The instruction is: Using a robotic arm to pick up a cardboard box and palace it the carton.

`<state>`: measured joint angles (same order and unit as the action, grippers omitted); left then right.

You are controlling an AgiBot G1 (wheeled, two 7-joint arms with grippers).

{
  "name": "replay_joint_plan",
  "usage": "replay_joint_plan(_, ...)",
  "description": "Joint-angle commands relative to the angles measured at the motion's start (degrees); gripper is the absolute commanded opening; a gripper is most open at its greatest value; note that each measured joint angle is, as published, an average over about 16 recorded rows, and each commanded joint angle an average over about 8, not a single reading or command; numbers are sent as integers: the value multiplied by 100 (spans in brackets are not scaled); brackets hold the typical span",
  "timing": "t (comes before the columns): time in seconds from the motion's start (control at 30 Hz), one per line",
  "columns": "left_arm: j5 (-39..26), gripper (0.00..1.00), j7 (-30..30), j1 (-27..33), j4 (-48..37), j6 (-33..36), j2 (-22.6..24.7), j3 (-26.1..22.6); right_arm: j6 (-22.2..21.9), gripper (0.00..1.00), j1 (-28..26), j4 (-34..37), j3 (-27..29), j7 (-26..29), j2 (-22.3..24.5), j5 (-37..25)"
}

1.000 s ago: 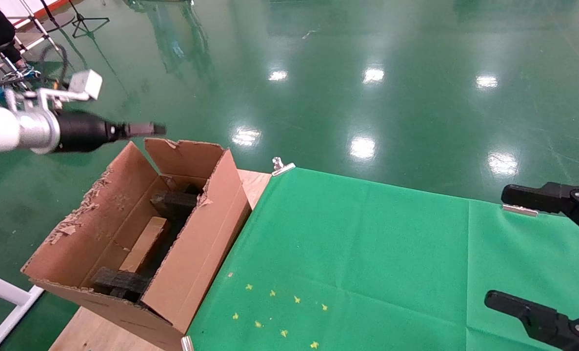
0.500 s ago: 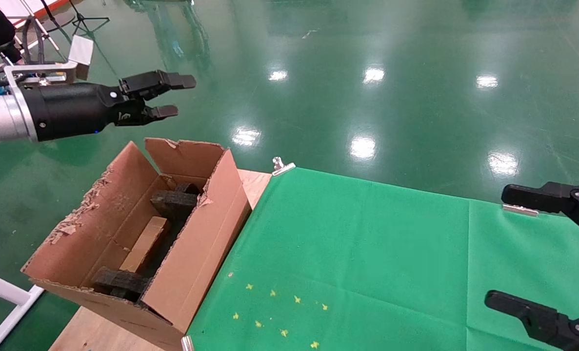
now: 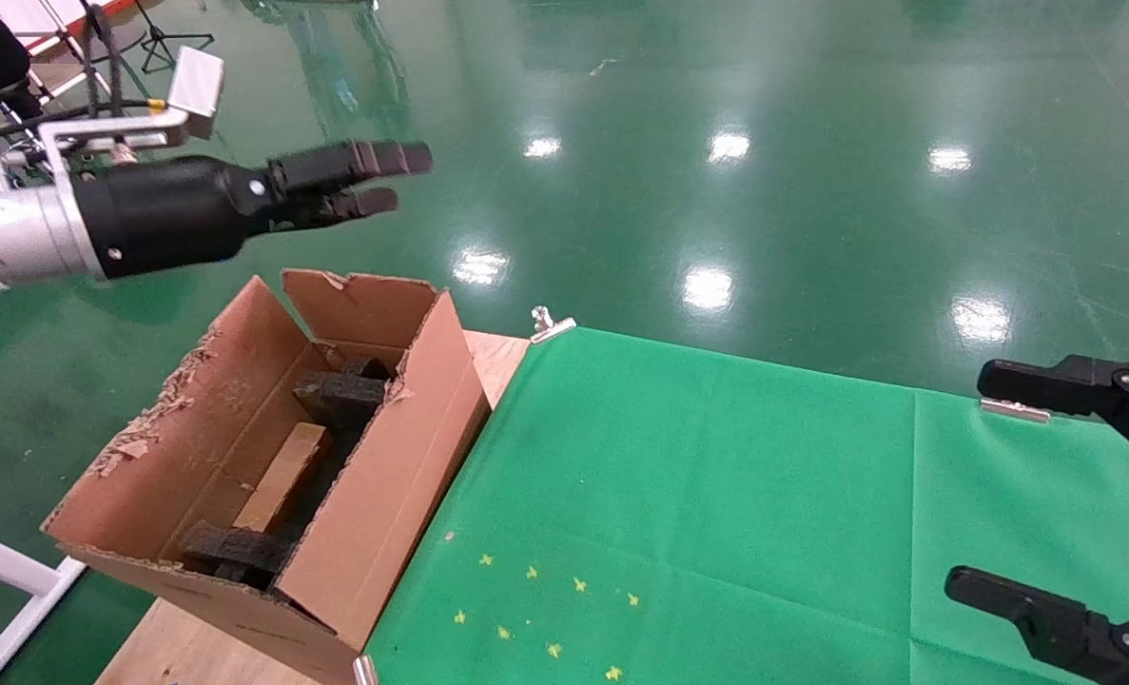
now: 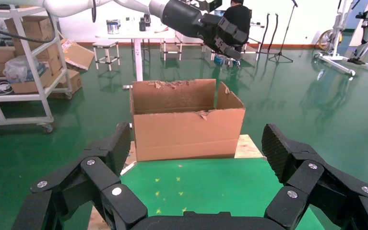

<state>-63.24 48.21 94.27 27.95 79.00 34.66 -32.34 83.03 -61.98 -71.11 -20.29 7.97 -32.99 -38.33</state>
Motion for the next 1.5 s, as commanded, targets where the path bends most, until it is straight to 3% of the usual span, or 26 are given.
replay_joint_plan(0.03, 84, 100, -147, -128, 179, 26, 1, 64, 0, 100, 0, 0, 0, 0, 0, 0)
replay_joint_plan(1.5, 1941, 100, -3401, -2970, 4143, 608, 33, 1482, 0, 100, 0, 0, -1, 0, 0, 0)
